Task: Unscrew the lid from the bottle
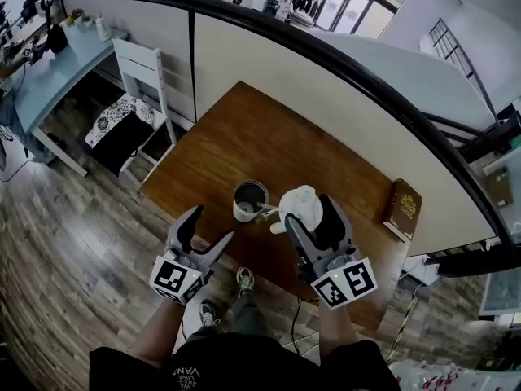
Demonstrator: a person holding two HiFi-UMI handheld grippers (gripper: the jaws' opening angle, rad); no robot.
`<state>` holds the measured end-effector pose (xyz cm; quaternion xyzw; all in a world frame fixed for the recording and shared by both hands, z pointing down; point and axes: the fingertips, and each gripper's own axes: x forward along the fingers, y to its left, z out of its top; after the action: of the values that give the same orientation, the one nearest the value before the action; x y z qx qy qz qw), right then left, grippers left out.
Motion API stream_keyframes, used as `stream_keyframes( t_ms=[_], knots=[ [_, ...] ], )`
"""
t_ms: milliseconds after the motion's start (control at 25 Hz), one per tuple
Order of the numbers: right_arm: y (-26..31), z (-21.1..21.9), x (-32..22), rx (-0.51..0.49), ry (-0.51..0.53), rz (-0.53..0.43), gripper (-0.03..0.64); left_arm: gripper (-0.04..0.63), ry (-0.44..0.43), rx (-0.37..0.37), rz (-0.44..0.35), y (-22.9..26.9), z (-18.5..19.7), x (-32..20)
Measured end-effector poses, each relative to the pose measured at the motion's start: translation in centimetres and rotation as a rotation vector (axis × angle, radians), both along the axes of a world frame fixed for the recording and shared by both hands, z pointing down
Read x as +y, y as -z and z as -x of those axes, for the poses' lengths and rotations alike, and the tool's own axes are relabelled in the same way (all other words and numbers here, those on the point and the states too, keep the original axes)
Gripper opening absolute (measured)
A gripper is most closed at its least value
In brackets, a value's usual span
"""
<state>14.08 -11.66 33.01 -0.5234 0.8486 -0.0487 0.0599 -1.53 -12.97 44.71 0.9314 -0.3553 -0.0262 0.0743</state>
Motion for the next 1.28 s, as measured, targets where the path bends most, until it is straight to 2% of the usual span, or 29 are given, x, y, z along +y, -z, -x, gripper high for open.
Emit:
stream_keyframes(
  t_ms=[200,440,560,720,840,1280],
  knots=[
    [1.4,-1.1,1.3,-0.039,-0.050,-0.040,0.331,0.354,0.024,0.036,0.012,2.4,0.6,1.1],
    [3.3,-1.5,2.7,-0.006,-0.077,-0.081,0.331,0.313,0.037,0.059,-0.021,4.2,1.8,2.2],
    [3.4,-1.5,3.4,0.006,-0.086,-0.077,0.331,0.240,0.039,0.063,-0.053,5.0,2.2,2.7],
    [2.9,-1.4,4.5,0.014,-0.095,-0.061,0.331,0.081,0.051,0.063,-0.095,5.7,2.8,3.1],
    [2.5,-1.3,5.3,0.016,-0.106,-0.050,0.331,0.031,0.047,0.058,-0.089,5.9,3.1,3.4],
    [-0.3,0.3,8.4,-0.004,-0.133,0.008,0.331,0.011,0.018,0.018,-0.059,5.1,4.5,6.0]
  ],
)
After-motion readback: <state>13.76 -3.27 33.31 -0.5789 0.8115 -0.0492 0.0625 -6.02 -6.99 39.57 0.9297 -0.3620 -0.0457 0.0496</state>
